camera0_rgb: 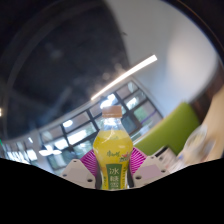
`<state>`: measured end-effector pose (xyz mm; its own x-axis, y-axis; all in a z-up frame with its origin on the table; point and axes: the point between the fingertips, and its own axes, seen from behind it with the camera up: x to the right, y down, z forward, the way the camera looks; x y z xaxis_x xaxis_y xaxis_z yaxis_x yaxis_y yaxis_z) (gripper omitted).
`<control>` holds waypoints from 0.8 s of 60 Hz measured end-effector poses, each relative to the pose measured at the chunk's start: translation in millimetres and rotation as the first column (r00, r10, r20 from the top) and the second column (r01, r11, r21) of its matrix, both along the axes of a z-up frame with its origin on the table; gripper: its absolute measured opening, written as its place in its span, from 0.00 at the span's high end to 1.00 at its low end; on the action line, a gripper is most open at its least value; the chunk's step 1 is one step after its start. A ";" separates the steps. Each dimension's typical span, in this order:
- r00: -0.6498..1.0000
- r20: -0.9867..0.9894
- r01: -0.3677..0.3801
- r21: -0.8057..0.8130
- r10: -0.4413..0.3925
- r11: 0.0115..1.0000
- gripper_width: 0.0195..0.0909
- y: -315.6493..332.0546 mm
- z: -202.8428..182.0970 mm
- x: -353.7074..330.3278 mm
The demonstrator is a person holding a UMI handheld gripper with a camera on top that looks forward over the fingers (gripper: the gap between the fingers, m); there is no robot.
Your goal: Pour water
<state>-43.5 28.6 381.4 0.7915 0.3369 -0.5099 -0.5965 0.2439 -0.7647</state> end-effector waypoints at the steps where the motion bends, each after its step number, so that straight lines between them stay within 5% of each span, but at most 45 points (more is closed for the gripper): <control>1: 0.998 0.050 0.041 0.015 -0.042 0.999 0.76 -4.8 4.8 10.1; 10: 0.848 0.403 0.342 0.078 -0.343 0.936 0.75 17.6 -24.5 116.6; 16: 0.768 0.516 0.443 -0.001 -0.379 0.897 0.75 40.3 -105.3 173.0; 23: 0.811 0.513 0.420 -0.178 -0.281 0.890 0.75 93.7 -203.4 201.3; 28: 0.826 0.509 0.392 -0.209 -0.242 0.896 0.76 107.9 -236.2 198.9; 40: 0.833 0.535 0.338 -0.293 -0.140 0.894 0.70 131.6 -265.4 182.1; 48: 0.798 0.585 0.347 -0.254 -0.143 0.903 0.72 131.4 -261.7 175.9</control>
